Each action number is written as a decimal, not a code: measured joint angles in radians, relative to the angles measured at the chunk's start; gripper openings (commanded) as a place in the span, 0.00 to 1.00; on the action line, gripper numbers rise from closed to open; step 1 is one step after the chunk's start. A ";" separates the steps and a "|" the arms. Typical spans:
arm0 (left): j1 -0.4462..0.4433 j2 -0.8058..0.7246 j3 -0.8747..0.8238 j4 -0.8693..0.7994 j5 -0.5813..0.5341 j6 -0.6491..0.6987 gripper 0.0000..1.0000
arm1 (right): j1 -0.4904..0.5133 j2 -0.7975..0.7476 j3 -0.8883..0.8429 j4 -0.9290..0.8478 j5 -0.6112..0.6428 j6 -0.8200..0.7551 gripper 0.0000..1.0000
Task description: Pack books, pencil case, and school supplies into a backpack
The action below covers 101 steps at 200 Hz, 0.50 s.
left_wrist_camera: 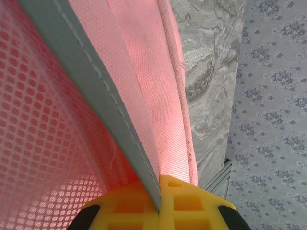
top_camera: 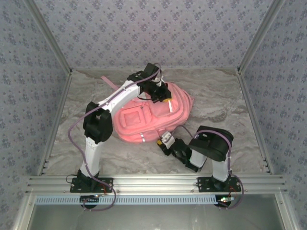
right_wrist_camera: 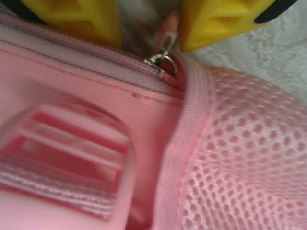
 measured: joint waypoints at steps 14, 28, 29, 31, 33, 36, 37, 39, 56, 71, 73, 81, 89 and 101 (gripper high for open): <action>0.001 -0.005 -0.006 0.004 0.000 0.000 0.00 | -0.003 0.000 0.000 -0.005 0.019 0.003 0.17; 0.001 -0.010 -0.008 0.005 0.000 0.000 0.00 | -0.005 0.000 -0.001 -0.006 0.032 0.006 0.07; 0.001 -0.010 -0.009 0.005 -0.001 0.000 0.00 | -0.005 0.000 -0.002 -0.006 0.034 0.003 0.06; 0.001 -0.011 -0.010 0.005 -0.001 0.000 0.00 | -0.005 0.000 -0.002 -0.006 0.032 0.003 0.04; 0.001 -0.011 -0.010 0.005 -0.001 0.000 0.00 | -0.005 0.000 -0.002 -0.006 0.034 0.006 0.03; 0.001 -0.012 -0.011 0.006 -0.002 0.000 0.00 | -0.004 0.000 -0.004 -0.007 0.037 0.004 0.00; 0.001 -0.013 -0.011 0.006 -0.002 0.000 0.00 | -0.004 0.000 -0.004 -0.007 0.035 0.003 0.00; 0.001 -0.014 -0.012 0.006 -0.002 0.000 0.00 | -0.004 0.000 -0.005 -0.006 0.035 0.006 0.00; 0.001 -0.025 -0.029 0.017 -0.008 0.000 0.00 | -0.004 0.000 -0.014 -0.005 0.041 0.010 0.00; 0.001 -0.041 -0.058 0.027 -0.013 0.001 0.09 | -0.004 -0.005 -0.019 -0.005 0.042 0.010 0.00; 0.001 -0.043 -0.061 0.028 -0.013 0.001 0.11 | -0.004 -0.005 -0.021 -0.005 0.042 0.010 0.00; 0.001 -0.052 -0.077 0.032 -0.019 0.002 0.19 | -0.004 -0.012 -0.027 -0.005 0.041 0.010 0.00; 0.001 -0.065 -0.095 0.029 -0.026 0.001 0.26 | -0.004 -0.020 -0.035 -0.006 0.041 0.009 0.00; 0.006 -0.091 -0.127 0.027 -0.039 0.002 0.33 | -0.004 -0.034 -0.046 -0.008 0.041 0.005 0.00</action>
